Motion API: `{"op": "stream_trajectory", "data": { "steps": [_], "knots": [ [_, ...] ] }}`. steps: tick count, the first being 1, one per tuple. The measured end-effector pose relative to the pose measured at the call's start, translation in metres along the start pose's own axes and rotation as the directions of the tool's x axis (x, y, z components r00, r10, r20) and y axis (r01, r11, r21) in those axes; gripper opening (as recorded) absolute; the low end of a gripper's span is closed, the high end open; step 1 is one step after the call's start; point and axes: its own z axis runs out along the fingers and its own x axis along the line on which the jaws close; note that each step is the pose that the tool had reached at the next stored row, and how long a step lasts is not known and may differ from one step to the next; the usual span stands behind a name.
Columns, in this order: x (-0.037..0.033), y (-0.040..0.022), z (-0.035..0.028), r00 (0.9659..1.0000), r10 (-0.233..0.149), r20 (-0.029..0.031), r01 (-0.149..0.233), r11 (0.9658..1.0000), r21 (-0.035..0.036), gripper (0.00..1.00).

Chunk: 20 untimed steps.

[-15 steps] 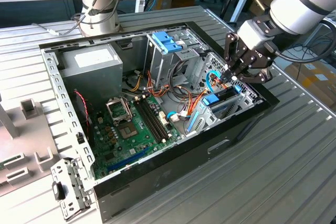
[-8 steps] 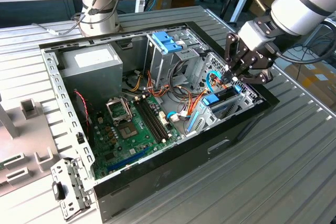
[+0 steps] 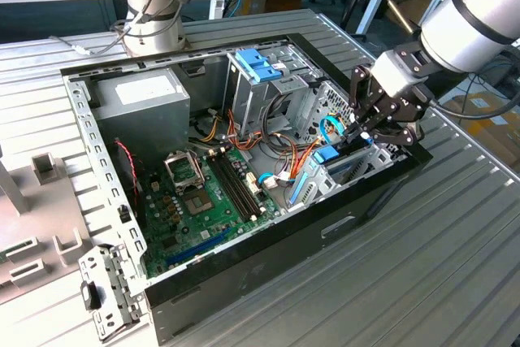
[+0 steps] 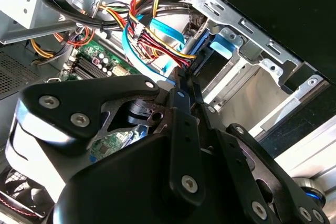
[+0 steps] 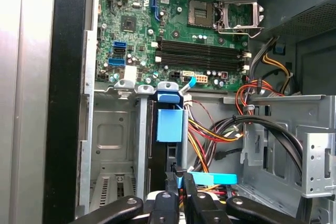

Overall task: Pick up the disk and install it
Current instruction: 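Insert the second disk wire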

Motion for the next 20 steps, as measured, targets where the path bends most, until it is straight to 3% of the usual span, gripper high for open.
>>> {"op": "stream_trajectory", "data": {
  "steps": [20],
  "knots": [
    [0.0005, 0.0, -0.0002, 1.0, 0.0, 0.0002, 0.0, 1.0, 0.0, 0.16]
  ]
}}
